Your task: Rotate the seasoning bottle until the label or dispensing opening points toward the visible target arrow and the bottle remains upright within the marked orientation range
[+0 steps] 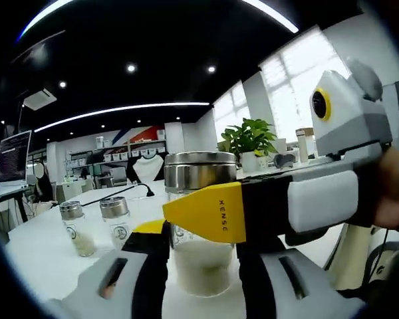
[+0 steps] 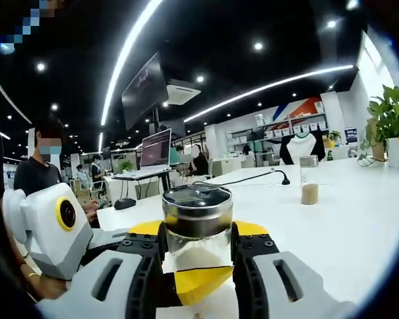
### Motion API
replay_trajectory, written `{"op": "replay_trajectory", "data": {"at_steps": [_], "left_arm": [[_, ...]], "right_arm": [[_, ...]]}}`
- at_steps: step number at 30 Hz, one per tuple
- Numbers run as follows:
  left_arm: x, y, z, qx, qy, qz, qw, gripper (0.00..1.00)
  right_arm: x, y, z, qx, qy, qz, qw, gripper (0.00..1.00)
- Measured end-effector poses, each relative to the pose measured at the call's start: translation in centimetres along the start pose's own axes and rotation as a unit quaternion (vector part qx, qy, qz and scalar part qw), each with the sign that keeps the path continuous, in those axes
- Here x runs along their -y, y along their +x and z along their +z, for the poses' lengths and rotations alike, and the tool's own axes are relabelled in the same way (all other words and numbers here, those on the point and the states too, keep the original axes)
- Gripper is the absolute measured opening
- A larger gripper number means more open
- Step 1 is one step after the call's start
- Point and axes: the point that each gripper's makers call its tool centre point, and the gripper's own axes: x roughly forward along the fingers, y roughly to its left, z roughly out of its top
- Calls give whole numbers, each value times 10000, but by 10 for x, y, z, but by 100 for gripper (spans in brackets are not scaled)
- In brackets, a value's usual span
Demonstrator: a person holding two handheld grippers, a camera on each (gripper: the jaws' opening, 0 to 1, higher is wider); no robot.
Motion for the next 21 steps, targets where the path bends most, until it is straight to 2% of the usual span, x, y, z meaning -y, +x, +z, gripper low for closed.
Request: {"op": "replay_trajectory", "data": {"at_steps": [3,5,16,19,20,21], "left_arm": [[-1,-1,-1,-15,-14,-1,10000,41],[-2,-1,-1,-15,-6,2,10000,41],[-3,-5,7,126,-179,-218,9995,41],[-1,-5,9,153,-195,-409,9989,41],[1,-6,9,137,-205,-525,9983,41],[5,-7,8,59,-265,-781,9966,41]], "right_arm": [[-1,0,-1,19,-51,-3,10000,37],[-4,1,-1,83,-272,52,9996,36],[-7,0,4,100,-447,261,9986,36],[-5,-2,6,101,-419,386,9983,36],[-4,-3,6,101,-379,420,9983,36],[-3,-4,6,98,-365,446,9983,36]]}}
